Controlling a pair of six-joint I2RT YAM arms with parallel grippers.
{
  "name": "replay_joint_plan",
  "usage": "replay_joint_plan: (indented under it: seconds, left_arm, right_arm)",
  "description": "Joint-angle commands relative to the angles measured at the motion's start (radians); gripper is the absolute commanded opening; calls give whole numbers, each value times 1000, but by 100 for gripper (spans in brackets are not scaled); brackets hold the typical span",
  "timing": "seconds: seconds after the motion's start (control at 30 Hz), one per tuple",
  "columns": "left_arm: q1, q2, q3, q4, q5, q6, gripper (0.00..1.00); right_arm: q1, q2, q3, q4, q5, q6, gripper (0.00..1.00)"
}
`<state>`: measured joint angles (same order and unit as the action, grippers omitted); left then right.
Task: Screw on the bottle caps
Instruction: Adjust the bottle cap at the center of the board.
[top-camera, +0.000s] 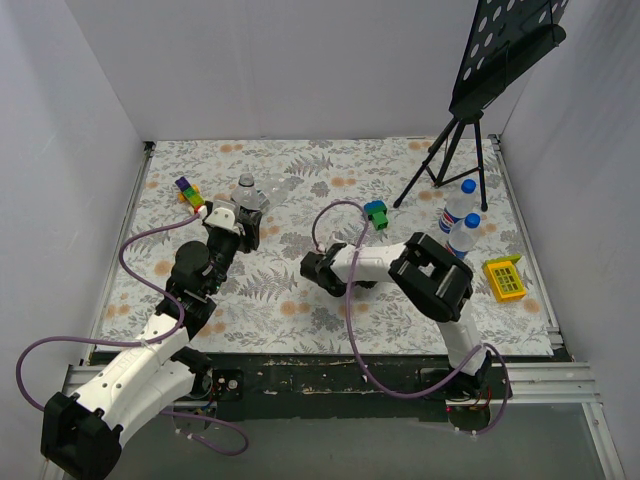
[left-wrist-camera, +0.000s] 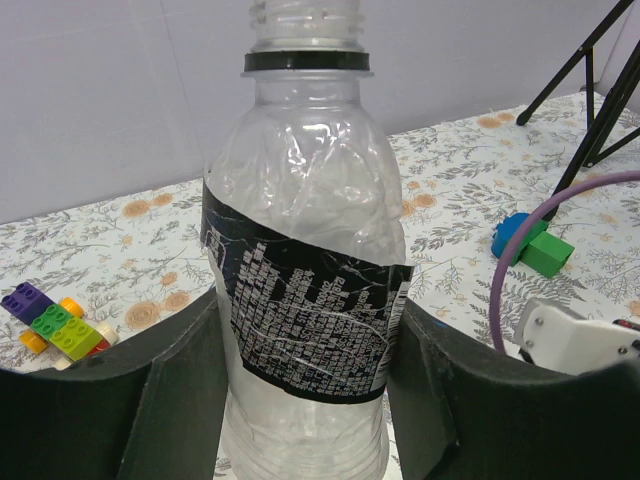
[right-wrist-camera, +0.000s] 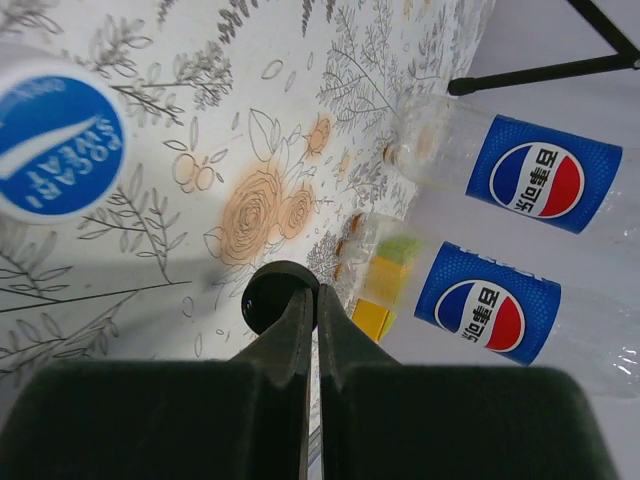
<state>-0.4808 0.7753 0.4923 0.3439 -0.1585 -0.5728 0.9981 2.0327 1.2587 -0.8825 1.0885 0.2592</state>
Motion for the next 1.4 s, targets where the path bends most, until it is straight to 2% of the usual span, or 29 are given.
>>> replay_joint_plan:
  seconds: [0.0, 0.2, 0.27, 0.37, 0.57, 0.73, 0.87, 1.13, 1.23, 1.37]
  left_arm:
    - [4, -14, 14, 3, -4, 8, 0]
    - [4, -13, 14, 3, -3, 8, 0]
    - [4, -14, 14, 4, -3, 8, 0]
    - [4, -14, 14, 3, -3, 8, 0]
    - [4, -16, 14, 3, -3, 8, 0]
    - [4, -18, 14, 1, -4, 8, 0]
    - [4, -18, 14, 1, -3, 8, 0]
    - [4, -5, 18, -3, 16, 7, 0]
    - [4, 27, 29, -25, 56, 4, 0]
    - [2, 136, 90, -126, 158, -42, 0]
  right_arm:
    - [56, 61, 80, -98, 123, 78, 4]
    - [152, 170, 137, -164, 123, 141, 15]
    - [183, 181, 142, -159, 103, 149, 40]
    - [217, 178, 136, -141, 71, 143, 52]
    - [252, 104, 107, -84, 8, 117, 53]
    - [228, -69, 10, 49, -114, 60, 53]
    - [143, -236, -105, 166, -270, 37, 54]
    - [-180, -590, -344, 454, -750, 26, 55]
    - [-234, -667, -381, 511, -873, 25, 55]
    - [-242, -741, -386, 568, -967, 32, 57]
